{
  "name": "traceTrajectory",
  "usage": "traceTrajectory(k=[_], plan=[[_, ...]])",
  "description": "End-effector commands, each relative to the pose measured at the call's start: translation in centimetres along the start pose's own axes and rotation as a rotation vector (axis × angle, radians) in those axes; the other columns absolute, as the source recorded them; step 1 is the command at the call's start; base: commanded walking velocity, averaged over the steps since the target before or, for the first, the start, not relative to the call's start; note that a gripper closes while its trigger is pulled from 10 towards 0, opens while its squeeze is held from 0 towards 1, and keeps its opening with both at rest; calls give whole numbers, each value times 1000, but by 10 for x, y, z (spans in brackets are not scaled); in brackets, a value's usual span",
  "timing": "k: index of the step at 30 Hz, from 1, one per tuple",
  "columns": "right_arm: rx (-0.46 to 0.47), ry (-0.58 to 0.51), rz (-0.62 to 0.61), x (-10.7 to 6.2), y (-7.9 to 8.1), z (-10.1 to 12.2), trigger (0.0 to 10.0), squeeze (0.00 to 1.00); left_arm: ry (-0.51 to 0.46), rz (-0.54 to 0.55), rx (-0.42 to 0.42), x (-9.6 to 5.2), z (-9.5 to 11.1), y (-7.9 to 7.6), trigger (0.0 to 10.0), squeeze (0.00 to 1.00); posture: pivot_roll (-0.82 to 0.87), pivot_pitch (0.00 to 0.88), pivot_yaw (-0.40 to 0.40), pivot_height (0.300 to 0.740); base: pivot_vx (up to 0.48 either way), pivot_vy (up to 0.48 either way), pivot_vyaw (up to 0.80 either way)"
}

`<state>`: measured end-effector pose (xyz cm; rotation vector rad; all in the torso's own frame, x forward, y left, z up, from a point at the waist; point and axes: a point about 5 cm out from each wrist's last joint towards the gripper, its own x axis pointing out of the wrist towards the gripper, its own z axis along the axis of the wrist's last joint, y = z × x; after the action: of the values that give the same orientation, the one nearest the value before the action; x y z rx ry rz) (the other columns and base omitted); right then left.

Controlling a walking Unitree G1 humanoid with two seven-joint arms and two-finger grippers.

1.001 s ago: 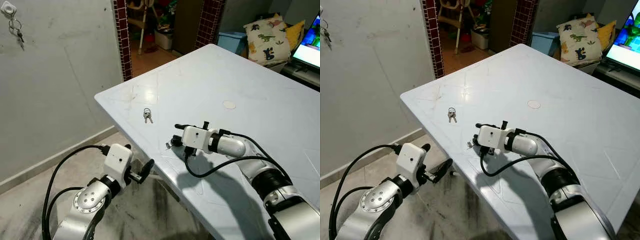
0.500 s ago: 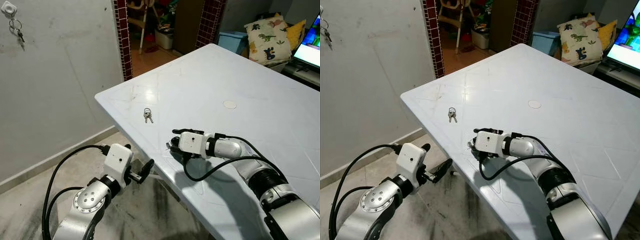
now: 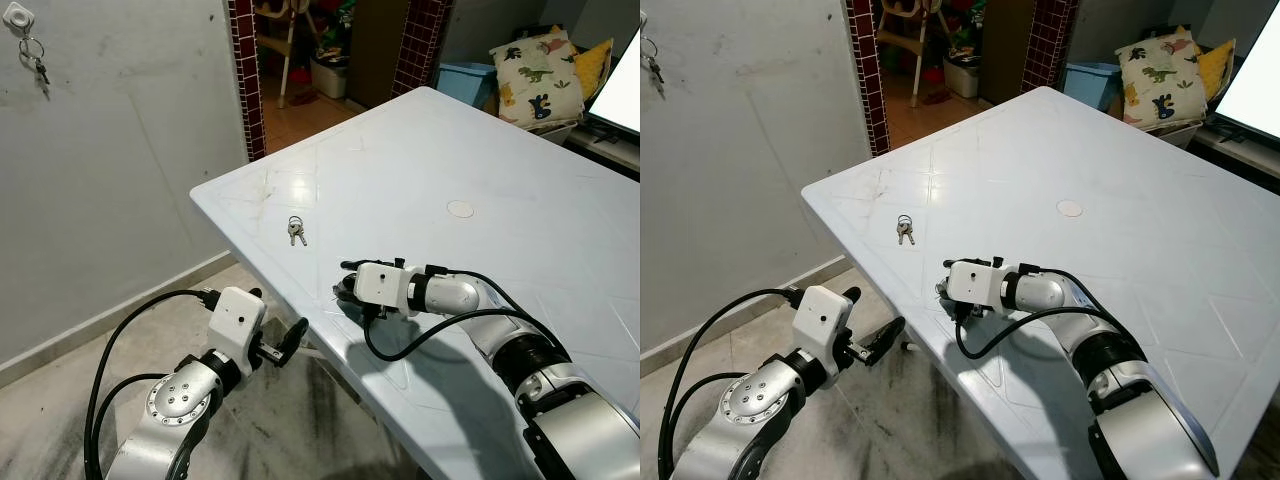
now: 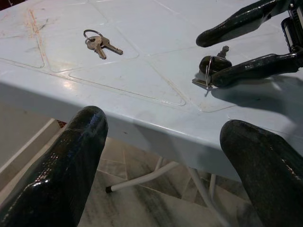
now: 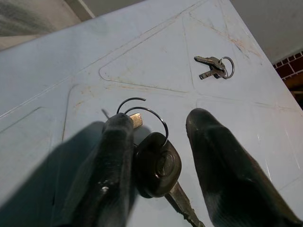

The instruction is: Hang keys on a hook

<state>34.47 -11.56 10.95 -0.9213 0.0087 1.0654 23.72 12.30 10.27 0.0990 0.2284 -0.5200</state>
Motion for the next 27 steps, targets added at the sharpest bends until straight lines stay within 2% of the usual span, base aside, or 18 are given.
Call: traceTrajectory(k=[1,27], plan=[[-16,2,12,1,-4,2,0,0,-2,-3,11,1,1,0,10000,0,136,62,-28,740,0,0,0],[-15,8,5,0,-5,0,0,0,-3,-5,12,1,1,0,10000,0,136,64,-26,740,0,0,0]])
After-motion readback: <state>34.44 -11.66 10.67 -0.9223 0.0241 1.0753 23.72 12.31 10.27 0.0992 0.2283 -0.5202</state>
